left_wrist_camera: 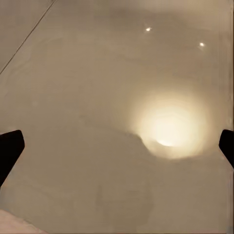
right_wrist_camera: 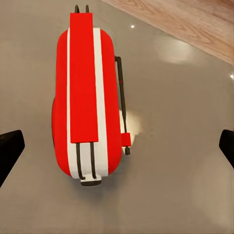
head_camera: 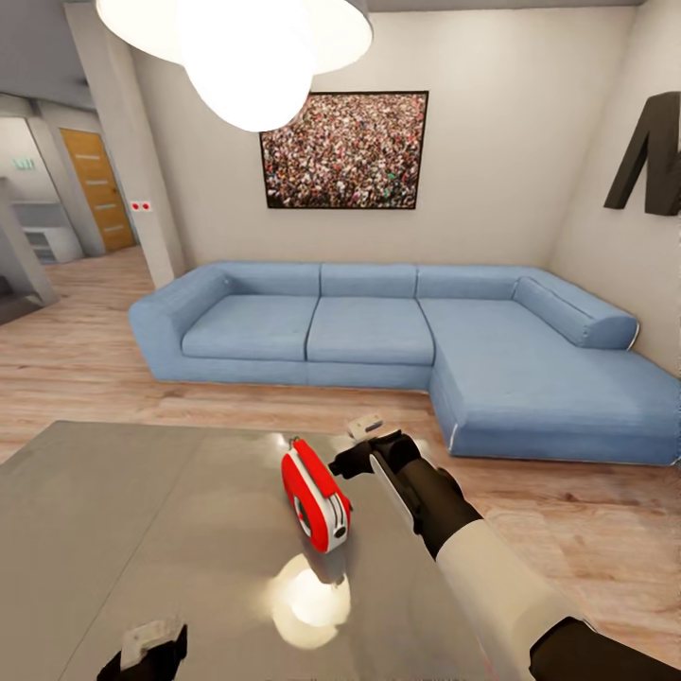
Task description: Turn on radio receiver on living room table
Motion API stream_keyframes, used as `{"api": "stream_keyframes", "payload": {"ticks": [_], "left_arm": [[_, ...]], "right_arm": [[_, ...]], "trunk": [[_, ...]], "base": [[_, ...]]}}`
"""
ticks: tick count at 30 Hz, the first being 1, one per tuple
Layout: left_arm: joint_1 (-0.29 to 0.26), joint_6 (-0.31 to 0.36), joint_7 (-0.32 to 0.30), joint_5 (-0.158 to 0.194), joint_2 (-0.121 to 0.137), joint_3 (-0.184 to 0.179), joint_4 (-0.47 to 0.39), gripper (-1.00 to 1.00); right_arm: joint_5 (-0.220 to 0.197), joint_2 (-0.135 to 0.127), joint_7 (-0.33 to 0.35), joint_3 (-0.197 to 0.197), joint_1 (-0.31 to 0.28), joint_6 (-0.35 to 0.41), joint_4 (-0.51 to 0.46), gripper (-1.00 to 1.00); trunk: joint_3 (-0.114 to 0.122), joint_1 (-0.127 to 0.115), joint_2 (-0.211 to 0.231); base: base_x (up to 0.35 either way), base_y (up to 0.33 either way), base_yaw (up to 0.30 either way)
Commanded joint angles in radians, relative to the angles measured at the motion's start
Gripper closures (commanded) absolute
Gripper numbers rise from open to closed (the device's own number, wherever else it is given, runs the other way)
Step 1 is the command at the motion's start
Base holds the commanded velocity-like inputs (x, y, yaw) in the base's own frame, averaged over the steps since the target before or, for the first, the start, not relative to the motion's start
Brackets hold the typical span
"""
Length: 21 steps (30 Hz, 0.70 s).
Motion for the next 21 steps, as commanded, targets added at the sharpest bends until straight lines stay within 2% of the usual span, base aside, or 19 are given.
{"api": "stream_keyframes", "payload": {"ticks": [1, 4, 8, 10, 13, 21], "left_arm": [[0.0, 0.016, 0.0, 0.001, -0.001, 0.0, -0.018, -1.0], [0.0, 0.102, -0.004, 0.003, -0.002, -0.001, -0.1, -1.0], [0.0, 0.118, -0.002, 0.003, -0.004, -0.001, -0.116, -1.0], [0.0, 0.122, -0.001, 0.004, -0.008, -0.001, -0.12, -1.0], [0.0, 0.124, -0.002, 0.004, -0.009, -0.001, -0.12, -1.0], [0.0, 0.125, -0.003, 0.003, -0.01, -0.002, -0.12, -1.0]], "right_arm": [[0.001, 0.0, 0.0, 0.0, 0.0, 0.0, 0.0, -1.0], [0.002, 0.0, 0.0, 0.0, 0.0, 0.0, -0.003, -1.0], [0.002, 0.0, 0.0, 0.006, 0.0, 0.0, -0.003, -1.0], [0.001, 0.0, 0.001, 0.063, 0.0, 0.0, -0.004, -1.0], [-0.001, 0.0, 0.0, 0.101, 0.0, 0.0, -0.004, -1.0], [-0.003, 0.0, 0.0, 0.119, 0.0, 0.0, -0.004, -1.0]], "trunk": [[-0.002, 0.0, 0.0], [-0.007, 0.0, 0.0], [-0.013, 0.0, 0.0], [-0.016, 0.0, 0.0], [-0.021, 0.0, 0.0], [-0.034, 0.0, 0.0]], "base": [[0.0, 0.0, -0.047], [0.0, 0.0, -0.052], [0.0, 0.0, -0.053], [0.0, 0.0, -0.059], [0.0, 0.0, -0.06], [0.0, 0.0, -0.035]]}}
